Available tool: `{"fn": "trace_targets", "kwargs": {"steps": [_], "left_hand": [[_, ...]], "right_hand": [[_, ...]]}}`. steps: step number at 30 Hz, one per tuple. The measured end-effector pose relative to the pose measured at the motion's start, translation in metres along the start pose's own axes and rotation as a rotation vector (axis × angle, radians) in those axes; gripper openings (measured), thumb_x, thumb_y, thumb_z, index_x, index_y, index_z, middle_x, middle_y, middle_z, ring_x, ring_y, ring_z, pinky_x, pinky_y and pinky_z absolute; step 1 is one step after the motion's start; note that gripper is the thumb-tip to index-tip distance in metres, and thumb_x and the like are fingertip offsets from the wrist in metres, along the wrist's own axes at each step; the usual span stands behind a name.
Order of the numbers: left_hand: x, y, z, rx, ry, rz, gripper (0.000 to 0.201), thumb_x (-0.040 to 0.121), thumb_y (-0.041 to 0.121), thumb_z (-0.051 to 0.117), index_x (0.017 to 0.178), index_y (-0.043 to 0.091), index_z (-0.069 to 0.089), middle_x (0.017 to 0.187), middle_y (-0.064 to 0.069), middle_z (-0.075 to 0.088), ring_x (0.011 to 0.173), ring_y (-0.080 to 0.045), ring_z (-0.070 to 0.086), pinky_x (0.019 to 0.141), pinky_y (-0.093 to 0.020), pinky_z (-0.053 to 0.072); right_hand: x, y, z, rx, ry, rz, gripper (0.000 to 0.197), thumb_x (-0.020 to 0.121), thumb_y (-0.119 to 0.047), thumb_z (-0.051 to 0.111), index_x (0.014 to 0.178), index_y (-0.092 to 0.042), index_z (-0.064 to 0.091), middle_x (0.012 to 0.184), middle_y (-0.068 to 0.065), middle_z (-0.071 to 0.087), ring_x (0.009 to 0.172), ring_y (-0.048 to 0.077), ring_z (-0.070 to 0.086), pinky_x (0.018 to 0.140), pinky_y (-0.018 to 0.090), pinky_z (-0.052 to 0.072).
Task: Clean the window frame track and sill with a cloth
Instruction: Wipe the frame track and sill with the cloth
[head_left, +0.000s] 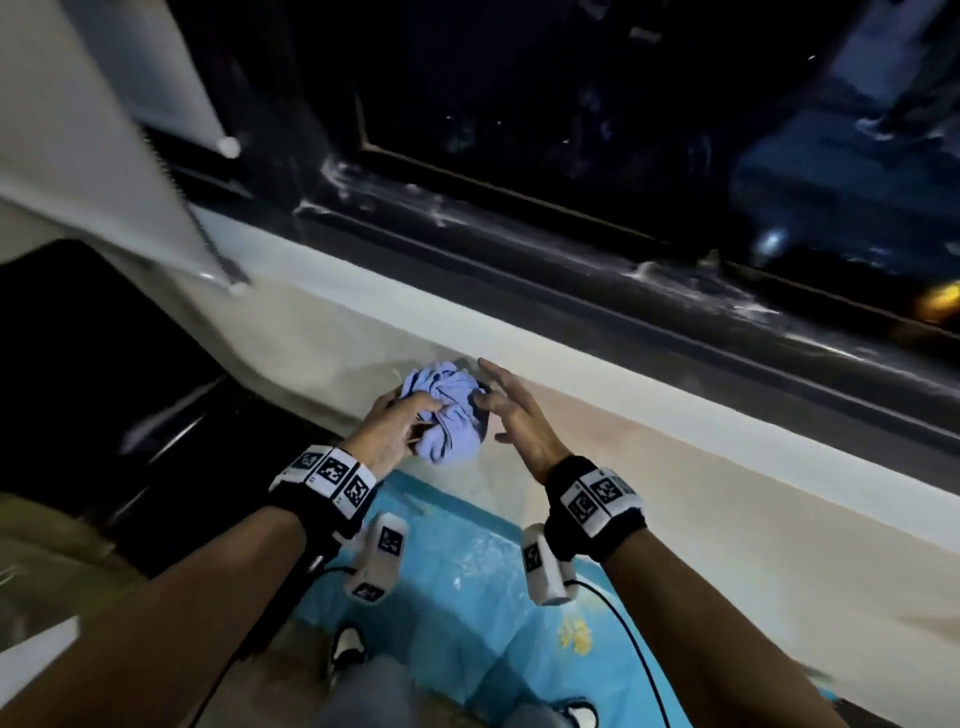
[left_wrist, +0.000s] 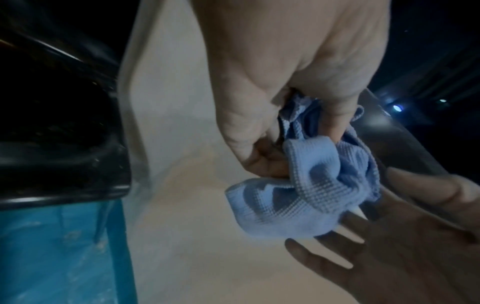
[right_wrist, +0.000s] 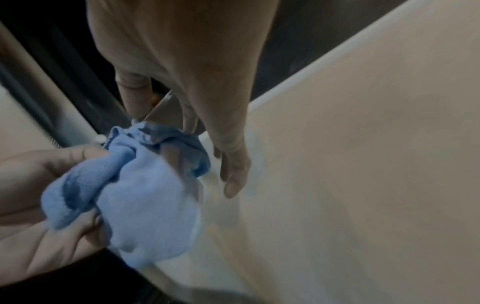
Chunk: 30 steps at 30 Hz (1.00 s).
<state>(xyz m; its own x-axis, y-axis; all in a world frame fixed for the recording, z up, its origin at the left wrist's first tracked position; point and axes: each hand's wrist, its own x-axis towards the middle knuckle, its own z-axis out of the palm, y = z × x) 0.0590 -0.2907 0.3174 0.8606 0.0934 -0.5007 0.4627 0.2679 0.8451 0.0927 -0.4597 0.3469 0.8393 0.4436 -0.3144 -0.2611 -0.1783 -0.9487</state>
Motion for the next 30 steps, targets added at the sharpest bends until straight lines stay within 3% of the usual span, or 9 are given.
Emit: {"fn": "trace_targets", "kwargs": {"steps": [2, 4, 6, 9, 12, 17, 19, 24, 30], "left_hand": [[0.009, 0.005, -0.048, -0.022, 0.012, -0.041, 0.050, 0.066, 0.022, 0.069, 0.109, -0.005, 0.063, 0.106, -0.023, 0.066, 0.094, -0.036, 0.064, 0.085, -0.045, 0.049], [0.020, 0.006, -0.095, -0.016, 0.022, -0.051, 0.015, 0.085, 0.010, 0.055, 0.096, 0.002, 0.063, 0.079, -0.006, 0.073, 0.075, -0.018, 0.070, 0.068, -0.027, 0.056], [0.034, 0.001, -0.133, 0.004, 0.067, -0.015, 0.012, 0.093, 0.004, 0.045, 0.088, 0.006, 0.055, 0.057, 0.012, 0.067, 0.055, -0.002, 0.063, 0.054, -0.015, 0.051], [0.054, -0.011, -0.191, 0.090, -0.003, 0.179, 0.008, 0.083, 0.002, 0.048, 0.076, 0.005, 0.046, 0.064, -0.008, 0.054, 0.059, -0.015, 0.053, 0.066, -0.028, 0.046], [0.078, -0.041, -0.244, 0.288, 0.195, 0.045, 0.012, 0.070, 0.004, 0.055, 0.063, 0.003, 0.046, 0.051, 0.000, 0.049, 0.046, -0.006, 0.049, 0.047, -0.022, 0.038], [0.108, -0.098, -0.302, 0.510, 0.247, -0.082, 0.023, 0.075, 0.014, 0.063, 0.084, 0.010, 0.042, 0.077, -0.008, 0.046, 0.070, -0.021, 0.050, 0.065, -0.032, 0.045], [0.123, -0.117, -0.317, 0.564, 0.232, -0.112, 0.037, 0.067, 0.026, 0.058, 0.094, 0.008, 0.041, 0.083, -0.007, 0.048, 0.076, -0.024, 0.050, 0.072, -0.039, 0.045], [0.159, -0.161, -0.339, 0.659, 0.233, -0.178, 0.023, 0.084, 0.009, 0.059, 0.095, 0.008, 0.038, 0.078, -0.004, 0.045, 0.071, -0.024, 0.046, 0.065, -0.031, 0.036], [0.179, -0.201, -0.343, 0.652, 0.154, -0.180, 0.029, 0.078, 0.029, 0.059, 0.098, 0.009, 0.049, 0.078, 0.001, 0.048, 0.076, -0.025, 0.051, 0.071, -0.036, 0.043]], "right_hand": [[0.033, 0.010, 0.047, -0.037, -0.044, 0.035, 0.053, 0.080, -0.025, 0.054, 0.132, -0.030, 0.043, 0.117, -0.004, 0.057, 0.098, 0.012, 0.054, 0.073, 0.024, 0.045], [0.066, 0.027, 0.092, -0.076, -0.074, 0.029, 0.057, 0.072, -0.027, 0.055, 0.128, -0.029, 0.049, 0.117, 0.000, 0.062, 0.097, 0.013, 0.058, 0.077, 0.028, 0.047], [0.094, 0.046, 0.127, -0.102, -0.066, 0.032, 0.055, 0.068, -0.028, 0.062, 0.122, -0.024, 0.055, 0.116, 0.004, 0.065, 0.100, 0.016, 0.061, 0.079, 0.031, 0.048], [0.135, 0.081, 0.176, -0.141, -0.036, 0.041, 0.049, 0.064, -0.026, 0.077, 0.109, -0.013, 0.062, 0.104, 0.007, 0.068, 0.092, 0.017, 0.061, 0.084, 0.038, 0.050], [0.160, 0.117, 0.213, -0.284, -0.045, 0.087, 0.037, 0.069, -0.022, 0.075, 0.101, -0.011, 0.061, 0.089, 0.003, 0.063, 0.081, 0.016, 0.056, 0.073, 0.031, 0.045], [0.190, 0.179, 0.260, -0.398, -0.065, 0.140, 0.025, 0.073, -0.023, 0.059, 0.098, -0.021, 0.057, 0.079, -0.003, 0.058, 0.077, 0.020, 0.055, 0.063, 0.018, 0.040], [0.203, 0.199, 0.270, -0.423, -0.064, 0.183, 0.024, 0.082, -0.013, 0.059, 0.106, -0.018, 0.056, 0.089, 0.004, 0.061, 0.085, 0.025, 0.057, 0.069, 0.025, 0.043], [0.226, 0.236, 0.278, -0.494, -0.096, 0.253, 0.042, 0.084, -0.004, 0.053, 0.125, -0.013, 0.049, 0.108, 0.015, 0.059, 0.091, 0.025, 0.054, 0.073, 0.024, 0.038], [0.236, 0.269, 0.280, -0.562, -0.144, 0.321, 0.054, 0.087, -0.005, 0.050, 0.138, -0.012, 0.037, 0.124, 0.018, 0.053, 0.112, 0.032, 0.052, 0.091, 0.030, 0.041]]}}
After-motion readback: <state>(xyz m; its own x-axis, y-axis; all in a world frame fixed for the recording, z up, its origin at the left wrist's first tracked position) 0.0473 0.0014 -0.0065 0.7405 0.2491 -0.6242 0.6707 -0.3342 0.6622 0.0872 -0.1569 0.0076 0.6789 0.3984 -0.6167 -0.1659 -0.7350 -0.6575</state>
